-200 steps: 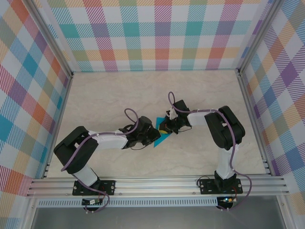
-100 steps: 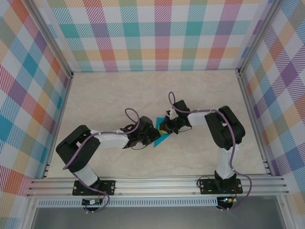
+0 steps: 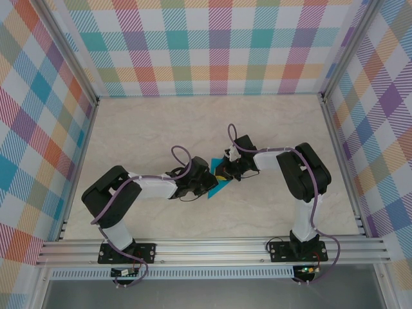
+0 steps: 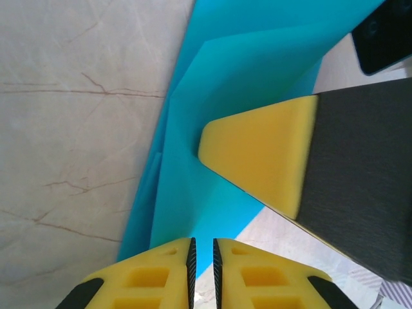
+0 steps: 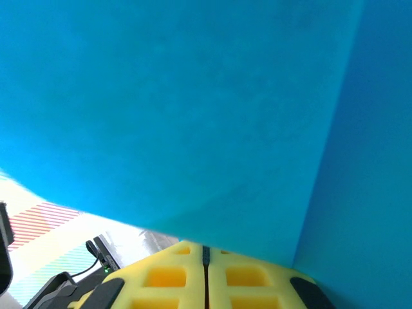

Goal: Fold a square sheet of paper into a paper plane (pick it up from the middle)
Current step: Fourth fold the wing at the center of the table.

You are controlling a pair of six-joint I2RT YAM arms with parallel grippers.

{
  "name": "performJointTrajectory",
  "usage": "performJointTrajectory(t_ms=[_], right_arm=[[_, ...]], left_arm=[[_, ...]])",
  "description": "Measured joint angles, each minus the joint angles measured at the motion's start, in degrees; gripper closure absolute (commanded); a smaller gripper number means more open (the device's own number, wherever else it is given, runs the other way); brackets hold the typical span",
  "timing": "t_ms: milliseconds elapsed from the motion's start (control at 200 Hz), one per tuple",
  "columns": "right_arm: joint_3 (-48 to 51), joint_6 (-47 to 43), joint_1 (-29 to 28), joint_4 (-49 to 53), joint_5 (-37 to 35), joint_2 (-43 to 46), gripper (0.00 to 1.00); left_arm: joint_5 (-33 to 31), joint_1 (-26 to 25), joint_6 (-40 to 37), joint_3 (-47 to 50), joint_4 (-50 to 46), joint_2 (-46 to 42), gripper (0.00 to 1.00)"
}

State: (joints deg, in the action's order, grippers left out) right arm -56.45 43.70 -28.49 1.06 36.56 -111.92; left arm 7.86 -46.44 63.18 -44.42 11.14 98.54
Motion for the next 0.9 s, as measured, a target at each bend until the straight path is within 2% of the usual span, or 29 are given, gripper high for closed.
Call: performJointTrajectory(t_ms=[310, 615, 900], right_arm=[[0.09, 0.07, 0.0, -0.2, 0.22, 0.0, 0.93], [-1.33, -1.33, 0.07, 3.23, -1.79, 0.68, 0.94], [0.2, -3.91, 0.52, 4.74, -3.17, 6.99, 1.0]], left_arm=[[-0.48, 0.0, 0.52, 0.35, 1.03, 1.57, 0.86], [-1.55, -0.17, 2.01, 4.42, 7.06, 0.72, 0.88], [-1.84, -0.31, 1.95, 4.55, 7.15, 0.72, 0.91]])
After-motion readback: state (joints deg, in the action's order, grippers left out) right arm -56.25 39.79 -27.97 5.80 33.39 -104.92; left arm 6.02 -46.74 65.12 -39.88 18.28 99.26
